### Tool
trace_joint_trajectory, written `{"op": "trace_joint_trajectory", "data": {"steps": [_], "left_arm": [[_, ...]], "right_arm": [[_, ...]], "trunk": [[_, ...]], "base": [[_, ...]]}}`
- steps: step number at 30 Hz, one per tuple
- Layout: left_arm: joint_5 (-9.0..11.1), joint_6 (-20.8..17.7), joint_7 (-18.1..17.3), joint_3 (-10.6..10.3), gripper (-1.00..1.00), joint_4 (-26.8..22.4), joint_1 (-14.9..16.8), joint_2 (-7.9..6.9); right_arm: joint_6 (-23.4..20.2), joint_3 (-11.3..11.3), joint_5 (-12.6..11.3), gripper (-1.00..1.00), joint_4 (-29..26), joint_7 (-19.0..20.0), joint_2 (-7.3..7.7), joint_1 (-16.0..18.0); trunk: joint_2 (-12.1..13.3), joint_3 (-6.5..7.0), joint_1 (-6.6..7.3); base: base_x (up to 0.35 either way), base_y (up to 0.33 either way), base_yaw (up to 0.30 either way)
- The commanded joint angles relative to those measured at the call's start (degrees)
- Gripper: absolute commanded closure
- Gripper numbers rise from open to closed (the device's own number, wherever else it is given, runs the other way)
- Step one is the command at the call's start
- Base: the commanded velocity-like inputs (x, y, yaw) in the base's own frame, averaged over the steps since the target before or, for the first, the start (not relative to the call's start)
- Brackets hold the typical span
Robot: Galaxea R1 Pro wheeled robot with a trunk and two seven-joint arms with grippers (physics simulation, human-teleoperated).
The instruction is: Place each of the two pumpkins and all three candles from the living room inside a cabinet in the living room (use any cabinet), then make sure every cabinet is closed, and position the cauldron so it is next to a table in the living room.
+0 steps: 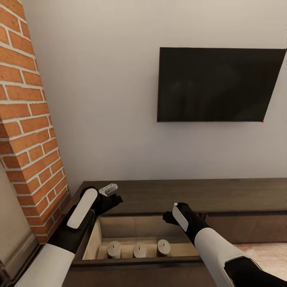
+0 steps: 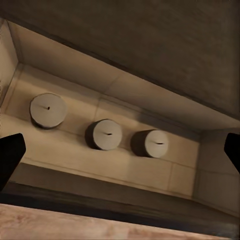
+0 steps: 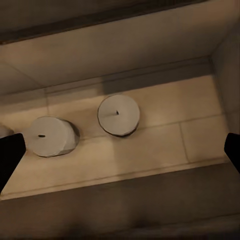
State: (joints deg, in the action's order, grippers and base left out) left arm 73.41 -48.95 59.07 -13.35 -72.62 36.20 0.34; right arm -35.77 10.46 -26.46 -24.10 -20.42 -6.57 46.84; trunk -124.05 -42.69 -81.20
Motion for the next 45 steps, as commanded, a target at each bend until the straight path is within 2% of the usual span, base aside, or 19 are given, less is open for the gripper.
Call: {"op": "trace_joint_trajectory", "data": {"steps": [1,6,14,23,32,37,45], "left_arm": [[0.5,-0.1,0.6,0.0,-1.00,0.0,0.0,0.04],[0.5,0.0,0.6,0.0,-1.00,-0.1,0.1,0.10],[0.5,2.4,0.5,-0.2,-1.00,-0.1,0.1,0.08],[0.6,2.5,0.5,-0.2,-1.00,0.0,0.0,0.10],[0.1,4.3,0.5,-0.2,-1.00,2.8,0.1,0.10],[-1.3,4.5,0.5,-0.2,-1.00,3.1,0.1,0.14],[-1.6,4.6,0.4,-0.1,-1.00,3.1,0.1,0.16]], "right_arm": [[-0.2,0.4,-0.6,-1.00,-0.1,-0.5,0.02,0.0],[-0.2,0.4,-0.6,-1.00,-0.1,-0.5,-0.02,0.0],[-0.2,0.4,-0.6,-1.00,-0.1,-0.5,-0.03,0.0],[0.8,0.4,-0.6,-1.00,-0.1,-0.5,-0.03,0.0],[1.6,3.4,-0.6,-1.00,-0.1,-0.5,0.05,0.0],[1.6,3.6,-0.6,-1.00,-0.1,-0.5,0.01,0.0],[1.7,3.7,-0.6,-1.00,-0.1,-0.5,-0.02,0.0]], "trunk": [[0.4,0.12,0.24],[2.4,1.01,1.34],[5.6,2.45,3.10],[9.2,4.07,5.07],[12.8,5.68,7.05],[14.8,6.58,8.15],[18.0,8.02,9.91]], "base": [[-0.157,0.000,0.000],[-0.222,0.000,0.000],[-0.115,0.000,0.000],[-0.084,0.000,0.000],[-0.022,0.000,0.000],[-0.219,0.000,0.000],[-0.026,0.000,0.000]]}}
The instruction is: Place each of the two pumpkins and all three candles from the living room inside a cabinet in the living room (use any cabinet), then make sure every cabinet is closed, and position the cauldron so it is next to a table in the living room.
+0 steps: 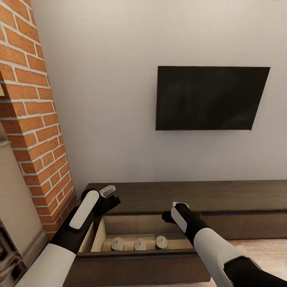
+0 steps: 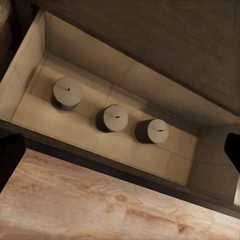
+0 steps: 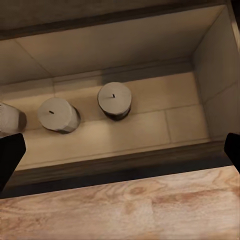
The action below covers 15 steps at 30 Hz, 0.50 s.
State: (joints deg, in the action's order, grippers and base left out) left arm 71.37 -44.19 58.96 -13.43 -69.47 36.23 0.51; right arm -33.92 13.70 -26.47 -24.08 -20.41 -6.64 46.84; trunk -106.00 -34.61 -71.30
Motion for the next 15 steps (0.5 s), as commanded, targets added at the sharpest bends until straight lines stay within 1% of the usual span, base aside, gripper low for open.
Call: {"op": "trace_joint_trajectory", "data": {"steps": [1,15], "left_arm": [[0.4,-0.1,0.5,0.0,-1.00,-0.1,0.1,-0.01],[0.5,-0.1,0.5,0.0,-1.00,0.0,0.1,0.07]], "right_arm": [[-0.2,0.4,-0.6,-1.00,-0.1,-0.5,0.05,0.0],[-0.2,0.5,-0.7,-1.00,-0.2,-0.5,0.03,0.1]], "trunk": [[0.4,0.12,0.23],[6.0,2.63,3.31]], "base": [[-0.002,0.000,0.000],[0.000,0.000,0.000]]}}
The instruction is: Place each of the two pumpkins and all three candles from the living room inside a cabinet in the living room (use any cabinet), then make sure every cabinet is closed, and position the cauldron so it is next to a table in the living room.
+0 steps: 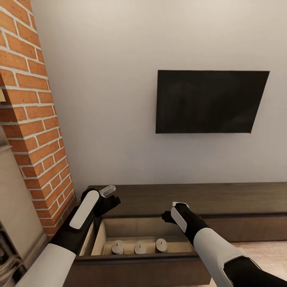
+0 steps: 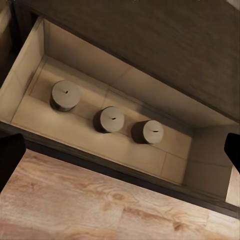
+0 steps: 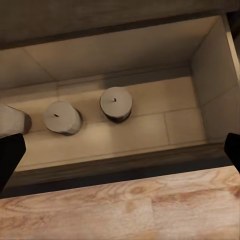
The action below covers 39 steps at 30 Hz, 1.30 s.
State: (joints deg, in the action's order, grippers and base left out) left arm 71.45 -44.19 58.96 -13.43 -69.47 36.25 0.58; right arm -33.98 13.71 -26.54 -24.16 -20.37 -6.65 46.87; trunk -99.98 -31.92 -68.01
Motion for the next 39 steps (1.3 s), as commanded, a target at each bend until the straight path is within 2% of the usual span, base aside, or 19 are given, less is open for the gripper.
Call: {"op": "trace_joint_trajectory", "data": {"steps": [1,20,28,39], "left_arm": [[0.4,-0.1,0.5,0.0,-1.00,-0.1,0.1,0.10],[0.3,-0.1,0.5,0.0,-1.00,-0.1,0.0,0.33],[0.3,0.3,0.5,0.0,-1.00,-0.1,0.1,0.30],[0.4,0.7,0.5,0.0,-1.00,-0.1,0.1,0.30]], "right_arm": [[-0.2,0.4,-0.6,-1.00,-0.1,-0.5,0.05,0.0],[-0.2,0.5,-0.6,-1.00,-0.1,-0.5,0.00,0.0],[-0.2,0.5,-0.6,-1.00,-0.1,-0.5,-0.02,0.0],[-0.2,0.5,-0.6,-1.00,-0.3,-0.5,-0.05,0.0]], "trunk": [[0.4,0.11,0.23],[8.0,2.35,4.40],[11.2,3.71,6.16],[15.6,5.68,8.58]], "base": [[0.000,0.000,0.000],[-0.078,0.000,-0.113],[-0.021,0.002,-0.017],[-0.204,0.104,0.000]]}}
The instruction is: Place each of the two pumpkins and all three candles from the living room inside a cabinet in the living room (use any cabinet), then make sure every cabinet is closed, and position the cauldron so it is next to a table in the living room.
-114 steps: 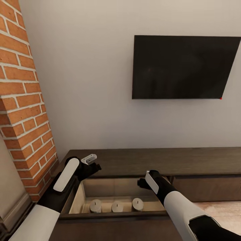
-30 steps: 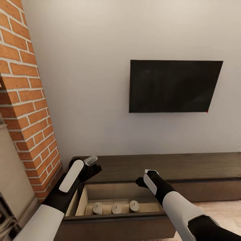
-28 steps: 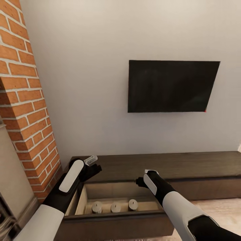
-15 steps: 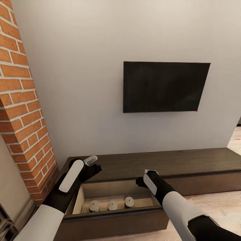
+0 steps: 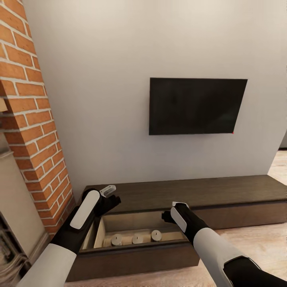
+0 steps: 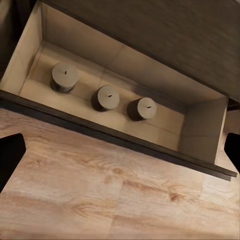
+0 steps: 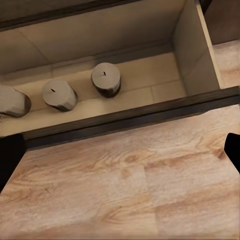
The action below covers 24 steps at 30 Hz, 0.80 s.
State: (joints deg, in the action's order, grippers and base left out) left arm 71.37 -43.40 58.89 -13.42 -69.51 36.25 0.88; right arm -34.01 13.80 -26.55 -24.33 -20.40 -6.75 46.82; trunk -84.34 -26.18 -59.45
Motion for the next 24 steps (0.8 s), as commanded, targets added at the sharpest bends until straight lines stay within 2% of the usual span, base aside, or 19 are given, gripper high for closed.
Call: {"op": "trace_joint_trajectory", "data": {"steps": [1,9,12,22,24], "left_arm": [[0.4,-0.1,0.5,0.0,-1.00,0.0,0.0,0.00],[0.5,-0.1,0.6,0.0,-1.00,0.0,0.0,0.13],[0.4,-0.1,0.6,-0.8,-1.00,-0.1,0.0,0.37],[0.3,-0.1,0.6,-1.5,-1.00,-0.1,0.0,0.39],[0.3,-0.1,0.6,-1.6,-1.00,-0.1,0.0,0.37]], "right_arm": [[-0.2,0.4,-0.6,-1.00,-0.1,-0.5,0.06,0.1],[-0.1,0.4,-0.6,-1.00,-0.1,-0.5,0.07,0.1],[-0.1,0.4,-0.6,-1.00,-0.1,-0.5,0.07,0.0],[-0.1,0.4,-0.6,-1.00,-0.1,-0.4,0.07,0.0],[-0.1,0.4,-0.6,-1.00,-0.1,-0.4,0.12,0.1]], "trunk": [[0.4,0.11,0.24],[3.6,1.39,1.99],[4.8,1.91,2.65],[8.8,3.70,4.85],[8.8,3.70,4.85]], "base": [[-0.049,0.027,0.000],[-0.011,0.006,0.056],[-0.078,0.000,0.016],[-0.312,0.000,0.002],[-0.345,0.000,0.000]]}}
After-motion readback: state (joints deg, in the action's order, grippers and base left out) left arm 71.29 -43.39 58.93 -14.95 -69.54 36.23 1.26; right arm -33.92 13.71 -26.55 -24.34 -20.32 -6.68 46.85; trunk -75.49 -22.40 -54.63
